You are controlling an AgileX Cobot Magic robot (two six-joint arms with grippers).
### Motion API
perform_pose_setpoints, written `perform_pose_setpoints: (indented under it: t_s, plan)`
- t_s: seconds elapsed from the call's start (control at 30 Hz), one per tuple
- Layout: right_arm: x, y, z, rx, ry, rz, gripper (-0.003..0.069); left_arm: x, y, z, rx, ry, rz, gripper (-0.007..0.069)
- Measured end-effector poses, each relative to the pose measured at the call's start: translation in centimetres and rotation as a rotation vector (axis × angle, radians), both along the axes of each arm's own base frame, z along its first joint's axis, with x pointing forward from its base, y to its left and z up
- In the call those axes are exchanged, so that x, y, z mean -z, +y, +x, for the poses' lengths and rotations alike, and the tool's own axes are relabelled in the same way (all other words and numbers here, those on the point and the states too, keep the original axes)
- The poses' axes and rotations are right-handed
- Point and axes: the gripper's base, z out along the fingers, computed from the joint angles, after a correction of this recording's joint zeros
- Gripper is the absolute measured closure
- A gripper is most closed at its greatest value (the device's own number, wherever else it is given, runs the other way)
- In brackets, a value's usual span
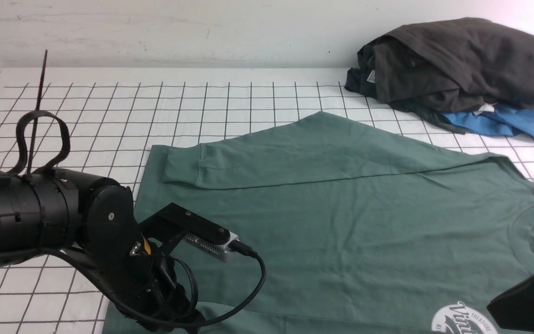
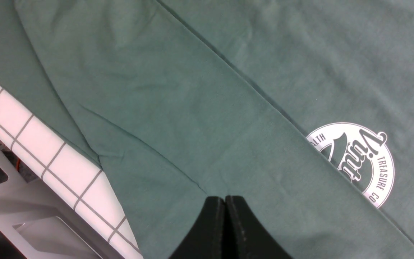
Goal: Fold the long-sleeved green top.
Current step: Use the left arm to clamp the cuff closest to it, then use the left arm to drag and place the cuff at the centered position on the left edge of the fabric, then use the left arm to clamp the cuff farthest from it
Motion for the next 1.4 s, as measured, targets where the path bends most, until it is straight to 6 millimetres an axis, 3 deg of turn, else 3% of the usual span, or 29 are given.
perform_pose_setpoints:
  t_s: [0.03, 0.2, 0.33, 0.47, 0.53, 0.67, 0.8, 0.97, 1.17, 1.23, 1.4]
  plan:
    - [0.0, 0.0, 0.0, 0.0, 0.0, 0.0, 0.0673, -0.2, 0.0, 0.0, 0.0, -0.003, -0.004, 0.0584]
    - [0.0, 0.0, 0.0, 0.0, 0.0, 0.0, 0.0673, -1.5, -0.3, 0.4, 0.015, -0.014, -0.014, 0.0591]
    - [0.0, 0.0, 0.0, 0.0, 0.0, 0.0, 0.0673, -5.5, -1.2, 2.9, 0.037, -0.114, -0.041, 0.0591]
    - [0.0, 0.0, 0.0, 0.0, 0.0, 0.0, 0.0673, -7.9, -0.6, 5.1, 0.007, -0.162, -0.044, 0.0591]
    - [0.0, 0.0, 0.0, 0.0, 0.0, 0.0, 0.0673, -8.2, 0.1, 6.3, -0.017, -0.16, -0.032, 0.0591]
    - [0.0, 0.0, 0.0, 0.0, 0.001, -0.001, 0.0673, -7.2, 1.1, 7.7, -0.049, -0.13, -0.007, 0.0591]
    - [0.0, 0.0, 0.0, 0.0, 0.001, -0.001, 0.0673, -4.7, 1.7, 9.0, -0.076, -0.068, 0.024, 0.0589]
    - [0.0, 0.0, 0.0, 0.0, -0.001, -0.002, 0.0673, -2.9, 1.8, 9.9, -0.084, -0.048, 0.045, 0.0564]
    - [0.0, 0.0, 0.1, 0.003, -0.006, -0.003, 0.0673, -3.1, 1.9, 11.0, -0.132, -0.11, 0.055, 0.0383]
    - [-0.1, -0.1, 0.3, 0.032, -0.018, -0.007, 0.0673, -4.3, 1.9, 11.9, -0.166, -0.166, 0.059, 0.0269]
    - [-1.5, -0.5, 1.7, 0.126, -0.082, -0.038, 0.0673, -6.6, 2.1, 14.2, -0.221, -0.257, 0.038, 0.0146]
